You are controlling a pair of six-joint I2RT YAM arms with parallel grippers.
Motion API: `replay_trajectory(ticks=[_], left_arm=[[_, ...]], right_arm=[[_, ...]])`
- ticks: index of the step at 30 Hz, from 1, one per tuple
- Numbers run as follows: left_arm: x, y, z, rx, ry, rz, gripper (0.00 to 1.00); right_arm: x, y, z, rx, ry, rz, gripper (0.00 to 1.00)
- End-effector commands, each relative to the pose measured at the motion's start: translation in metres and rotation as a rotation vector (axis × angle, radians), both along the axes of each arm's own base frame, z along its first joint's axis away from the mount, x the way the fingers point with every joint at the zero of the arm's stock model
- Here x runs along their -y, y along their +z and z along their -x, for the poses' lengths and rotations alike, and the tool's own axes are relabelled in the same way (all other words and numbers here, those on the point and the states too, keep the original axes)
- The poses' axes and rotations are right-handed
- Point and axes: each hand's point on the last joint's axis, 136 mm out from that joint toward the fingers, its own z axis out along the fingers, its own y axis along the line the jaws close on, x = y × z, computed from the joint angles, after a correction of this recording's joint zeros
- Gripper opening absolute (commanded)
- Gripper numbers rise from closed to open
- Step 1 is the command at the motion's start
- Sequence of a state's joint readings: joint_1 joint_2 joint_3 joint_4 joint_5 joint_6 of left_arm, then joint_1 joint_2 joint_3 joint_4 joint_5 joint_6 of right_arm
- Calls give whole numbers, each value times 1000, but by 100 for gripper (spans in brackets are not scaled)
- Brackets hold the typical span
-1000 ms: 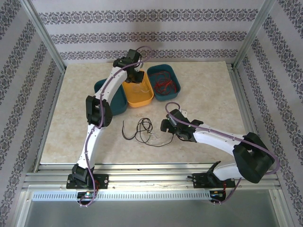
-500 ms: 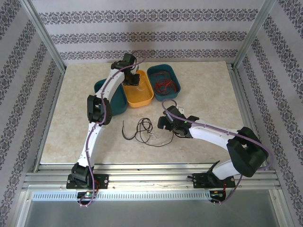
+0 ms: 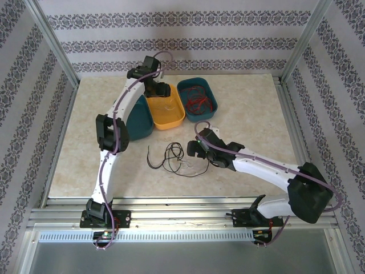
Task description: Untangle the cables
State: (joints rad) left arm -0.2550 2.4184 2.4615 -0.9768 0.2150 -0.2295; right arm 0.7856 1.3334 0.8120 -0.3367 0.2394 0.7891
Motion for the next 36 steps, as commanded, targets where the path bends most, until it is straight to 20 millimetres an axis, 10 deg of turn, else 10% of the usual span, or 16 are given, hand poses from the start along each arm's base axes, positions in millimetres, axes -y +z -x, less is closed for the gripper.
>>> replay_trajectory(ticks=[1, 8, 24, 36], left_arm=[[-8, 48, 6, 96, 28, -10, 67], [-20, 77, 40, 158, 50, 5, 100], [-81, 102, 185, 392, 216, 53, 99], [-96, 104, 223, 468, 268, 85, 99]], right_arm=[[4, 11, 5, 25, 22, 64, 98], [-15, 3, 24, -9, 116, 87, 86], [-50, -45, 44, -190, 184, 79, 80], [-68, -76, 41, -276, 193, 105, 73]])
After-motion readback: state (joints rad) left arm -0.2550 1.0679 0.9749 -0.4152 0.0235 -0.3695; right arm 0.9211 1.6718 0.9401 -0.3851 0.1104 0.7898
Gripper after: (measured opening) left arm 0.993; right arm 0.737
